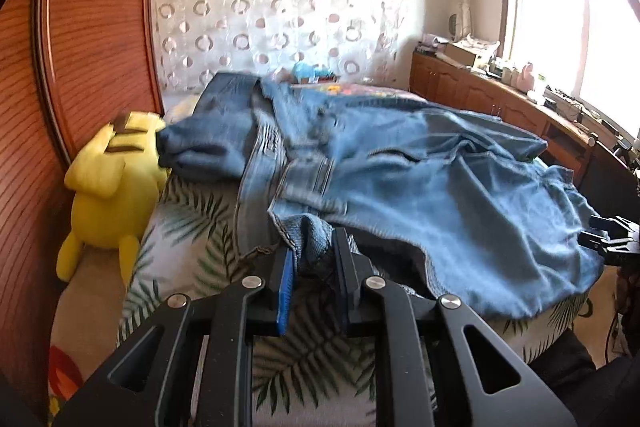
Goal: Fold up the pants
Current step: 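Grasp the jeans waistband with the left tool while the right tool grasps a leg hem, then lift the jeans by waistband and hem with both tools, stretching them out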
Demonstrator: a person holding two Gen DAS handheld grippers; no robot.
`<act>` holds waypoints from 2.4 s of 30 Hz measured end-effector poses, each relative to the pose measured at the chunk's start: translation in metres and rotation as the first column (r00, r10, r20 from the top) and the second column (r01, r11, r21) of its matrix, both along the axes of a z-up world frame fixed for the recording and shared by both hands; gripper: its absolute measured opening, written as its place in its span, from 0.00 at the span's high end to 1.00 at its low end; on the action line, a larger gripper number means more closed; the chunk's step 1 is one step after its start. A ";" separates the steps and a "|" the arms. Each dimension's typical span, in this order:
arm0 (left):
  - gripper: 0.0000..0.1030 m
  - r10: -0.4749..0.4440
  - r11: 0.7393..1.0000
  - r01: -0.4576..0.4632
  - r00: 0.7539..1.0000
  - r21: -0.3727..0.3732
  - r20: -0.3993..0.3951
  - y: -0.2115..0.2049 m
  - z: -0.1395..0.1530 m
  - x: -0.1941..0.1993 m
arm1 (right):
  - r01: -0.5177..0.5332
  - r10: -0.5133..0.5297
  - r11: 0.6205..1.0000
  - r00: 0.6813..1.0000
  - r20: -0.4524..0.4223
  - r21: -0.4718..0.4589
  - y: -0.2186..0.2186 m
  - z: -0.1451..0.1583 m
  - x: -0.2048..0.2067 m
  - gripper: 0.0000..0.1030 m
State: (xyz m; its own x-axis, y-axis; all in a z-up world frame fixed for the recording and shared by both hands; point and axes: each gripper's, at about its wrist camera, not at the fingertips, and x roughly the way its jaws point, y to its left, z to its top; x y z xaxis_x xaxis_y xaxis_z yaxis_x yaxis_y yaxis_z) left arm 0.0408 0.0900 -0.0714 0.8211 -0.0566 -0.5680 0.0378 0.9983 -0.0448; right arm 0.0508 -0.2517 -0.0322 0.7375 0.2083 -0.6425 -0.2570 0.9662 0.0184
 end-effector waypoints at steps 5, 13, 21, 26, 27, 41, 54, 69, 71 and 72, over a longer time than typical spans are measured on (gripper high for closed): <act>0.82 -0.018 1.000 0.018 1.000 0.003 0.017 -0.007 0.006 0.004 | 0.081 -0.081 0.996 0.997 0.020 -0.036 -0.037 0.002 -0.016 0.13; 0.82 -0.009 1.000 0.009 1.000 -0.011 0.006 -0.007 0.002 0.006 | 0.166 -0.163 0.985 0.984 -0.067 0.037 -0.095 -0.018 -0.017 0.23; 0.82 -0.004 1.000 0.004 1.000 -0.010 -0.007 -0.007 0.000 0.007 | 0.155 -0.139 0.981 0.982 -0.129 0.120 -0.106 -0.033 -0.009 0.25; 0.82 -0.006 1.000 0.006 1.000 -0.015 -0.010 -0.008 -0.002 0.008 | 0.164 -0.128 0.966 0.975 -0.181 0.201 -0.118 -0.031 -0.005 0.25; 0.82 -0.006 1.000 0.006 1.000 -0.015 -0.010 -0.009 -0.002 0.007 | 0.164 -0.125 0.964 0.974 -0.187 0.210 -0.120 -0.031 -0.005 0.25; 0.82 0.001 1.000 0.000 0.997 -0.004 0.083 -0.011 0.025 -0.002 | 0.119 -0.094 0.980 0.983 -0.157 0.161 -0.117 -0.013 -0.007 0.77; 0.85 0.062 0.997 -0.050 0.969 -0.052 0.241 0.010 0.075 -0.031 | 0.083 -0.097 0.988 0.989 0.111 0.127 -0.100 0.063 -0.042 0.81; 0.85 0.097 0.993 -0.068 0.939 -0.099 0.329 0.038 0.103 -0.058 | 0.022 -0.048 0.995 0.961 0.271 0.097 -0.090 0.076 -0.059 0.82; 0.85 0.099 0.993 -0.073 0.941 -0.092 0.324 0.039 0.100 -0.054 | 0.021 -0.047 0.995 0.961 0.274 0.097 -0.089 0.071 -0.056 0.82; 0.85 0.100 0.993 -0.075 0.943 -0.090 0.318 0.038 0.097 -0.053 | 0.019 -0.045 0.995 0.960 0.275 0.099 -0.091 0.070 -0.055 0.82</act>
